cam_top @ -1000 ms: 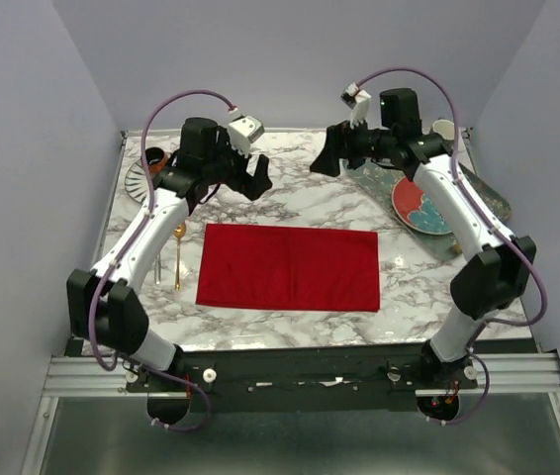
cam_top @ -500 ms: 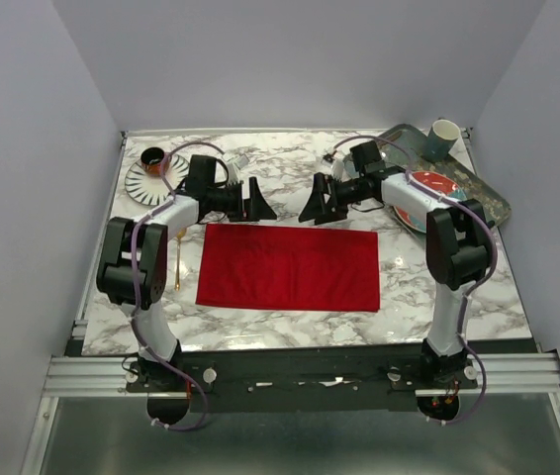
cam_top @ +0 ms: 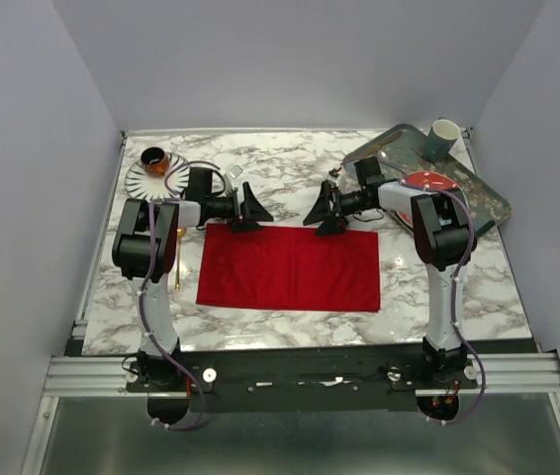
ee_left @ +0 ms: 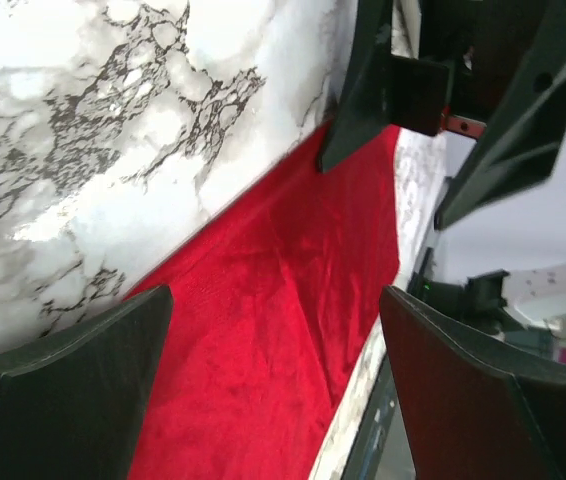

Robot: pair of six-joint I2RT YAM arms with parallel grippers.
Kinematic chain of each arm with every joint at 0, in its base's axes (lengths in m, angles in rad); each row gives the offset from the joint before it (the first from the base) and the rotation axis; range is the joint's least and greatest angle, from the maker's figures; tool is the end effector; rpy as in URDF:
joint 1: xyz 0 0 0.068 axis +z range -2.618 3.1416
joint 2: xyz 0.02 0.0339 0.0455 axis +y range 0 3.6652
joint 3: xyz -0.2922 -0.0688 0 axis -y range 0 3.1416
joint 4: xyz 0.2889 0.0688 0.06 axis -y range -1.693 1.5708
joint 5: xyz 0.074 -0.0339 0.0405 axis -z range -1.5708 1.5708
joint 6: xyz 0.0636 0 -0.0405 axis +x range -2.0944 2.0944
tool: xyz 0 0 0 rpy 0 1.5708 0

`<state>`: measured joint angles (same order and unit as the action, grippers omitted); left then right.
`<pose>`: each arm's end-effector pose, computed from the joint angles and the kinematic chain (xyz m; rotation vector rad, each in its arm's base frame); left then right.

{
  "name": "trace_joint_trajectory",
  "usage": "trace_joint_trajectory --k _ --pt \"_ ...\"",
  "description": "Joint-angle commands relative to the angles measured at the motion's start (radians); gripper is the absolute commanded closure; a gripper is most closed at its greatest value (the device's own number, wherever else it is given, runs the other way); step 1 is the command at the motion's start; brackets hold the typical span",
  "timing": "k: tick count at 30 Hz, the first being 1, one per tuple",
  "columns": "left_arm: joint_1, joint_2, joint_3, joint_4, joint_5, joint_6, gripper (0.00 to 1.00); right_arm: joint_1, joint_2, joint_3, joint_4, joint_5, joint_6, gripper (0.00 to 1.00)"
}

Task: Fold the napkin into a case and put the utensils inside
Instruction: Smooth out the rectangle-folded napkin at the center of the board.

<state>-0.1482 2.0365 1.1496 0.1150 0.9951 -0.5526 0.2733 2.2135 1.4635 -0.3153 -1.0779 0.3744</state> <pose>0.4452 -0.1204 0.1128 0.0547 2.3592 -1.5067 0.4642 0.1883 0.1033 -0.2632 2.5544 1.6473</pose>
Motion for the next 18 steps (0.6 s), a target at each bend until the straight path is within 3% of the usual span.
trace_joint_trajectory --k 1,10,18 --pt "0.067 0.068 -0.008 0.041 0.066 -0.033 0.01 -0.051 0.044 -0.045 0.030 -0.056 0.020 0.00" --pt "0.124 0.116 0.015 -0.023 0.077 0.008 0.01 -0.128 0.034 -0.101 0.015 -0.103 0.017 0.00" --pt "0.170 0.133 0.027 -0.087 0.065 0.062 0.01 -0.195 0.008 -0.146 -0.097 -0.062 -0.074 0.00"
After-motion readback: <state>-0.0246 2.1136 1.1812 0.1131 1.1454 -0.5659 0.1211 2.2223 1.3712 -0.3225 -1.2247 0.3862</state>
